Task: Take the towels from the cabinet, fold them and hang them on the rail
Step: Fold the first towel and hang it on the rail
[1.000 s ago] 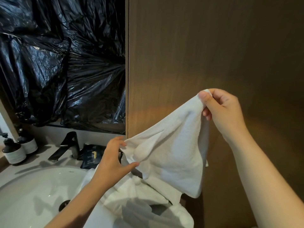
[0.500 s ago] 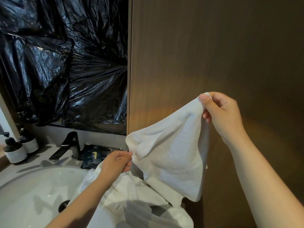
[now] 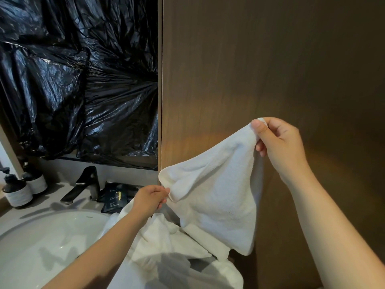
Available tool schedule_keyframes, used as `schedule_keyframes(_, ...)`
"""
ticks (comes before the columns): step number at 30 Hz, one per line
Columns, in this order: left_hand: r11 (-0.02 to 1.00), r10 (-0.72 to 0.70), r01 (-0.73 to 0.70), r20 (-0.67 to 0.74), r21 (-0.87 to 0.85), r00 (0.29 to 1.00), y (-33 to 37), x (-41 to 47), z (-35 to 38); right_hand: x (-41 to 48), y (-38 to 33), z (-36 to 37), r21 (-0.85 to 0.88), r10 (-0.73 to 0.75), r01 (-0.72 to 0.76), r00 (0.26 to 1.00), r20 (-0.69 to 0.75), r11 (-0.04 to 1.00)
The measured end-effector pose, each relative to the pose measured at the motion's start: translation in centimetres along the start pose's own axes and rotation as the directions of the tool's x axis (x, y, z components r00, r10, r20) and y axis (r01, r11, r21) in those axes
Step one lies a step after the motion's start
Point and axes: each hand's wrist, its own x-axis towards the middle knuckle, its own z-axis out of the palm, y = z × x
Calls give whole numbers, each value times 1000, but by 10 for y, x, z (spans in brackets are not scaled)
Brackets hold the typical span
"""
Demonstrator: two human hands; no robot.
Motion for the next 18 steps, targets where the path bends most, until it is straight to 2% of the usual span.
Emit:
schedule_keyframes(7, 980, 111, -67, -232, 189, 966, 5, 17, -42, 3, 6, -9, -18, 21, -22, 999, -34, 1000)
schedule_keyframes(9, 951, 187, -114, -245, 287, 951, 11, 22, -64, 3, 9, -10, -27, 25, -25, 999, -28, 999)
schedule_keyframes(12, 899, 252, -163, -176, 406, 952, 21, 28, -86, 0, 13, -4, -36, 21, -23, 999, -43, 999)
schedule_keyframes(15, 815, 279, -223, -25, 535, 960, 22, 25, -90, 1, 14, 2, -42, 25, -27, 999, -42, 999)
schedule_keyframes(18, 777, 446, -443, 105, 448, 889, 17, 9, -83, 4, 12, 6, -36, 25, -26, 999, -38, 999)
